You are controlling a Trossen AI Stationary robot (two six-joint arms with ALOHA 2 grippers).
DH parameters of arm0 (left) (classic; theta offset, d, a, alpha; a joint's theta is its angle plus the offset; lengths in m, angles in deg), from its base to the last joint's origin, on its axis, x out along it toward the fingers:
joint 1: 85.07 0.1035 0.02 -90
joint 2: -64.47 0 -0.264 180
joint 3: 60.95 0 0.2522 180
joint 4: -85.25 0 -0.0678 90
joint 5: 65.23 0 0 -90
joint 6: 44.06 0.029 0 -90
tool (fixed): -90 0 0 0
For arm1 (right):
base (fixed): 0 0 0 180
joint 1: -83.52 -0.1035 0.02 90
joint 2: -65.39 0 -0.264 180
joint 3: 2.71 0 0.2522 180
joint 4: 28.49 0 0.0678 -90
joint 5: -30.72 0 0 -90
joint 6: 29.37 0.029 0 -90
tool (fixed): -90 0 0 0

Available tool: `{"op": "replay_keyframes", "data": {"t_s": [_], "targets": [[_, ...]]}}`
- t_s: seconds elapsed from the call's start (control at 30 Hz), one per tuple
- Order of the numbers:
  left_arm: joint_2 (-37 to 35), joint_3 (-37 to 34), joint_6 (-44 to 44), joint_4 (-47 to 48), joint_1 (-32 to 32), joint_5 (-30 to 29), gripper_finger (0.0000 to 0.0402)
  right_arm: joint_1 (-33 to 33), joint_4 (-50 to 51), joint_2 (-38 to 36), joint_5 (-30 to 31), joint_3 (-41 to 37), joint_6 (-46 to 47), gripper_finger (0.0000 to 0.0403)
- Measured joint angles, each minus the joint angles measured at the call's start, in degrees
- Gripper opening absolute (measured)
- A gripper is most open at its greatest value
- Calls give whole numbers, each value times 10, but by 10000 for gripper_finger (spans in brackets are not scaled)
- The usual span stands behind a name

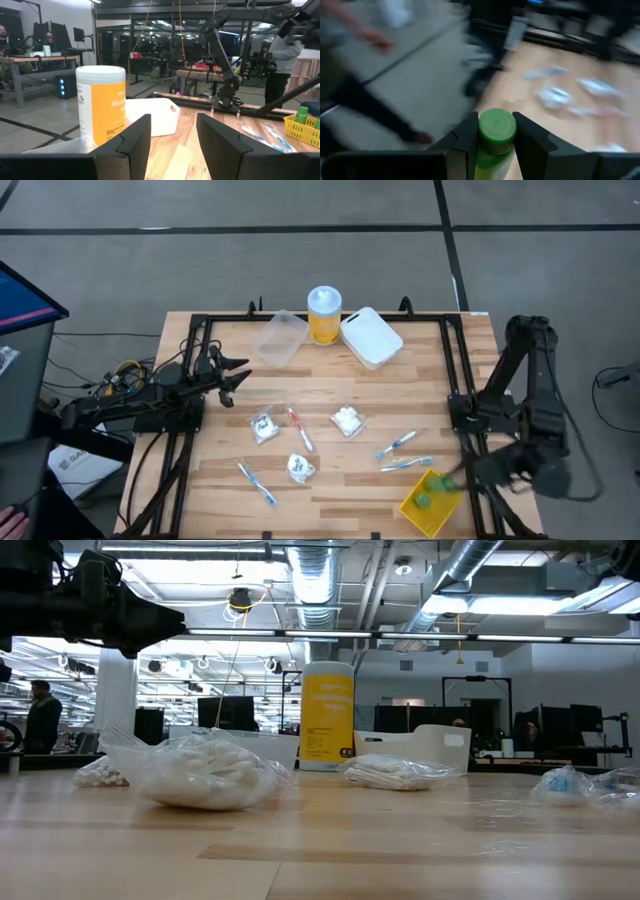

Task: Pick & Place Travel size toiletries
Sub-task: Put the shampoo into the yellow bin

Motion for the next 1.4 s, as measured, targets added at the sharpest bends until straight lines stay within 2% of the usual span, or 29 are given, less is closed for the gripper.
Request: {"op": "replay_keyframes", "data": {"t_s": [0.07,0.17,0.37,0.6,0.67,0.77,1.0,1.17,1.4], "targets": [[0,0,0,0,0,0,154,1,-42,7,-47,-1,-45,95],[0,0,0,-1,0,0,154,10,-85,27,-80,0,-91,95],[0,0,0,-2,0,0,154,66,-114,83,-200,0,-167,95],[0,0,0,-5,0,1,154,106,-162,141,-298,-1,-240,95],[0,0,0,-5,0,1,154,108,-184,145,-308,-15,-252,95],[0,0,0,-5,0,2,154,117,-270,137,-318,-66,-278,95],[0,0,0,-6,0,3,154,145,-413,69,-379,-164,-256,95],[0,0,0,-7,0,3,154,141,-430,44,-384,-216,-241,95],[0,0,0,-10,0,2,154,145,-507,44,-383,-283,-236,95]]}}
